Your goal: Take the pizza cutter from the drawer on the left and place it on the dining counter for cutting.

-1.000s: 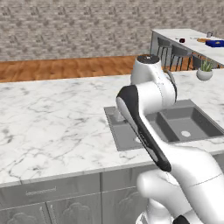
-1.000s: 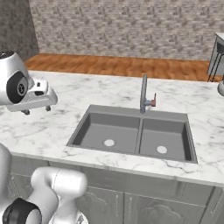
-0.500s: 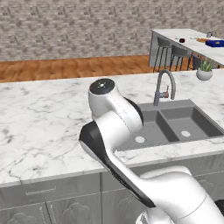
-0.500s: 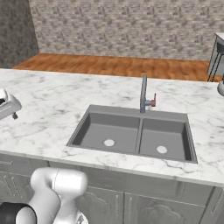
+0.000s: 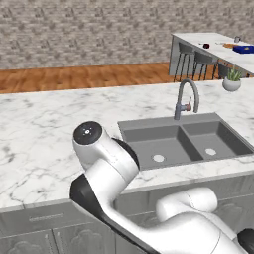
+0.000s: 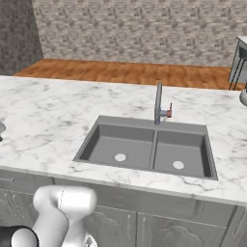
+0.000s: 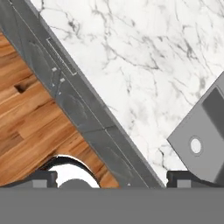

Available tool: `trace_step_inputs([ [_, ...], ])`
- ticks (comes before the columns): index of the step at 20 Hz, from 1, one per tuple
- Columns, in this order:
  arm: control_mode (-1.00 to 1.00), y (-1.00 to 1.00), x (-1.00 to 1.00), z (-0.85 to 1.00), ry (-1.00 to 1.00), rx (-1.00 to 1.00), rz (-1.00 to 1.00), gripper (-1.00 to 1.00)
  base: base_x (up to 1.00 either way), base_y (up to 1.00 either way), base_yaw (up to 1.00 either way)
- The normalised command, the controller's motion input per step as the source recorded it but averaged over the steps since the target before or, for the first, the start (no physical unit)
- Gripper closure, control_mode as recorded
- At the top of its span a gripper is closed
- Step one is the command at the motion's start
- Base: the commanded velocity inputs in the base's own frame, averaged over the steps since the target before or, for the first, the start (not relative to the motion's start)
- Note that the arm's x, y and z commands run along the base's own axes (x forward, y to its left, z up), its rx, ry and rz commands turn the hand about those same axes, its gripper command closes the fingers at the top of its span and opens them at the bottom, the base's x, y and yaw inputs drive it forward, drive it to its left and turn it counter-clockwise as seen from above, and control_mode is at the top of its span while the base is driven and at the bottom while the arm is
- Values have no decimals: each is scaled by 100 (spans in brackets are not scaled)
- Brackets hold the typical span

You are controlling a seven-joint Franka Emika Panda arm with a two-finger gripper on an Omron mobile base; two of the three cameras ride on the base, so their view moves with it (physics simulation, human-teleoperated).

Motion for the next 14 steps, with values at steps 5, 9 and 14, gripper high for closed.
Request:
trace_step_inputs([
  [5, -100, 40, 0, -36, -10, -2, 18, -100, 0, 0, 0],
  [9, -100, 57, 0, -38, -6, -9, 16, -100, 0, 0, 0],
  [14, -100, 67, 0, -36, -1, -12, 13, -100, 0, 0, 0],
])
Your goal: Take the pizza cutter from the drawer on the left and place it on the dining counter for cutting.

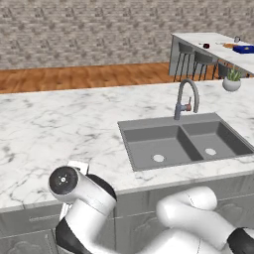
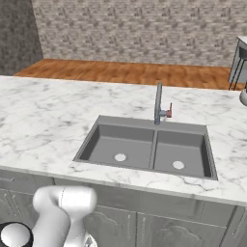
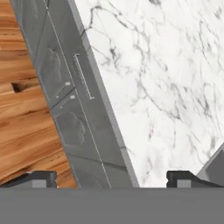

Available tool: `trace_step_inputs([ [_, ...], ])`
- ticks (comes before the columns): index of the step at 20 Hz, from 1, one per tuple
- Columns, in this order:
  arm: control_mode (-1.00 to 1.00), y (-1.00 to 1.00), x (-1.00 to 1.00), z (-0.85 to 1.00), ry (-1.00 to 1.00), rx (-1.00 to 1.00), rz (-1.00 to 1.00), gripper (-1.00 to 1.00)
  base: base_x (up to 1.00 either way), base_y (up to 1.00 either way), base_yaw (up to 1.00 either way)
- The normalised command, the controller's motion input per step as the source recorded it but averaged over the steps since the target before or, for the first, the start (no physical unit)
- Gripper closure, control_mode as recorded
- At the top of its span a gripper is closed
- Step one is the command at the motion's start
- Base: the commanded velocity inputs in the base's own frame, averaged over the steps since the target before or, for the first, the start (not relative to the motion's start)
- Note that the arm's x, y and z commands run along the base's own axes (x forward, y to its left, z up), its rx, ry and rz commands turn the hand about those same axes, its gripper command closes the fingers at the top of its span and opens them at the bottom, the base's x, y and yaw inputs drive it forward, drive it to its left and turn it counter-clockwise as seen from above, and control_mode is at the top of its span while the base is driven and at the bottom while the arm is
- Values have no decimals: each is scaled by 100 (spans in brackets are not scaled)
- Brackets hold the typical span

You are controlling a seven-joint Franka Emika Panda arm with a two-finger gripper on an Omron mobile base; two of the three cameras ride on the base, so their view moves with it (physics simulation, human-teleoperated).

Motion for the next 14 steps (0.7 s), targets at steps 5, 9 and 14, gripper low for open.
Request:
trace_step_inputs([
  [5, -100, 73, 0, -37, 0, -13, 7, -100, 0, 0, 0],
  [9, -100, 59, 0, -30, 0, -12, 5, -100, 0, 0, 0],
  [14, -100, 28, 0, -28, -4, -11, 4, -100, 0, 0, 0],
])
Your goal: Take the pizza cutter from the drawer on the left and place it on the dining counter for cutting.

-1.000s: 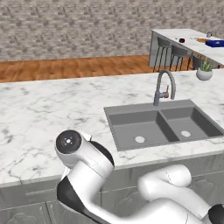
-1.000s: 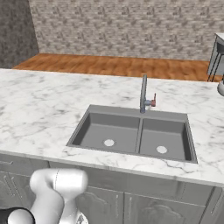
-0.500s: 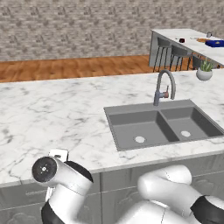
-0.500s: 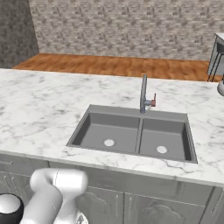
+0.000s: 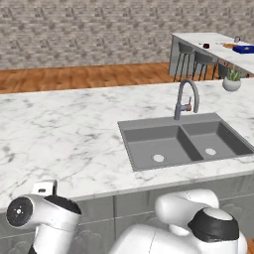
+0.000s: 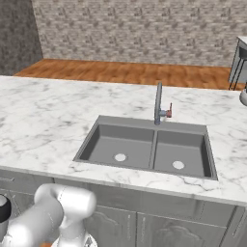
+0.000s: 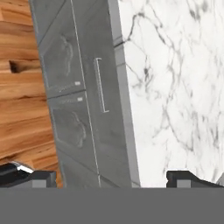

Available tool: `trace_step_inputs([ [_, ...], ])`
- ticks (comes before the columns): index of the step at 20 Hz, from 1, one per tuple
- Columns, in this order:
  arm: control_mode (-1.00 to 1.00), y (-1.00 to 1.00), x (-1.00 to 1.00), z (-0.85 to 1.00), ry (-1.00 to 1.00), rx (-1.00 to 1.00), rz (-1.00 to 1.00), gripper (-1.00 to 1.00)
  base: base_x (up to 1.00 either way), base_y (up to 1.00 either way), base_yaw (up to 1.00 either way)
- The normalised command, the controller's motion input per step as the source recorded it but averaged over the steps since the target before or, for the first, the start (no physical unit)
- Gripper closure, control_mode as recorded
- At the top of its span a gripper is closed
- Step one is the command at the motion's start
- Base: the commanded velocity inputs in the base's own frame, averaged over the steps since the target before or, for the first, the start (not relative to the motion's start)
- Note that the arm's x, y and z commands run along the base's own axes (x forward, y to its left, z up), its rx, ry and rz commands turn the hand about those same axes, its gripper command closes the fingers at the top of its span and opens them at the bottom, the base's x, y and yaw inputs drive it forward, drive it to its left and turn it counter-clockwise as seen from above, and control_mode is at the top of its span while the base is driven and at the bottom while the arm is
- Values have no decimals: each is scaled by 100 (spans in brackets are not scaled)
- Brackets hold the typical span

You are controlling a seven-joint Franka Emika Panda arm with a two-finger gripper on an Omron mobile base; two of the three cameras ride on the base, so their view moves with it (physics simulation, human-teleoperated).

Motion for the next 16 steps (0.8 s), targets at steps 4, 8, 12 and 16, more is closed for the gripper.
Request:
trace_step_inputs([
  [4, -100, 7, 0, -22, -11, -9, 2, -100, 0, 0, 0],
  [8, -100, 1, -5, -19, -16, -8, 4, -100, 0, 0, 0],
  [12, -100, -8, -3, -27, -10, -4, 10, -100, 0, 0, 0],
  [16, -100, -6, 1, -37, -6, -4, 7, -100, 0, 0, 0],
])
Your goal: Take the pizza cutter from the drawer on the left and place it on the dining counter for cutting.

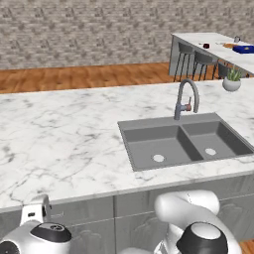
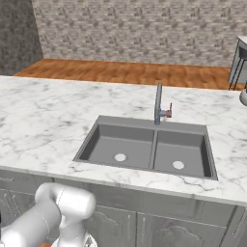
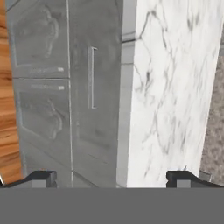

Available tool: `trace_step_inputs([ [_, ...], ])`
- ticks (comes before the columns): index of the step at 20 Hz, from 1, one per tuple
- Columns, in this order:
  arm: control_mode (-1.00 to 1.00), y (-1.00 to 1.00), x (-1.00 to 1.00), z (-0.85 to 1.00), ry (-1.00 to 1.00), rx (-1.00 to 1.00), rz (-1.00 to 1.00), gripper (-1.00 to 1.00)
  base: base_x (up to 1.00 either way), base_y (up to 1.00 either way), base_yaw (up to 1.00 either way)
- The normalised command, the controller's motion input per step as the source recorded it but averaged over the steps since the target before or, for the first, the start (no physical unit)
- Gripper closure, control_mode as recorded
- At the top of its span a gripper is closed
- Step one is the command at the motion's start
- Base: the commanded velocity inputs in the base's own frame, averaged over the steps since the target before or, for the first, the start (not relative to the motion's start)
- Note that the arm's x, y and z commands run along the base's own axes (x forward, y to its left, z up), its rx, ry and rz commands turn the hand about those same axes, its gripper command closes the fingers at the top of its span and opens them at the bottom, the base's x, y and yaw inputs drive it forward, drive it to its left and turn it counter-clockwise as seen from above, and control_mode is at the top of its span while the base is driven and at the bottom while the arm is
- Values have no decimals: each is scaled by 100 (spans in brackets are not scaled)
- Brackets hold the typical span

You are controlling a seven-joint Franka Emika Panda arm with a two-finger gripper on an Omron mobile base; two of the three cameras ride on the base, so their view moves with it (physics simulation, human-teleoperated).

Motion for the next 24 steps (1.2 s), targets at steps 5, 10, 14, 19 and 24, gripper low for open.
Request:
trace_step_inputs([
  [5, -100, -22, 0, -43, -11, -3, 11, -100, 0, 0, 0],
  [10, -100, -5, 0, -52, -13, -12, 11, -100, 0, 0, 0],
  [14, -100, 4, 0, -39, -18, -19, 14, -100, 0, 0, 0],
  [19, -100, 10, 0, -32, -22, -21, 15, -100, 0, 0, 0],
  [24, -100, 1, 0, -7, -19, -11, 10, -100, 0, 0, 0],
])
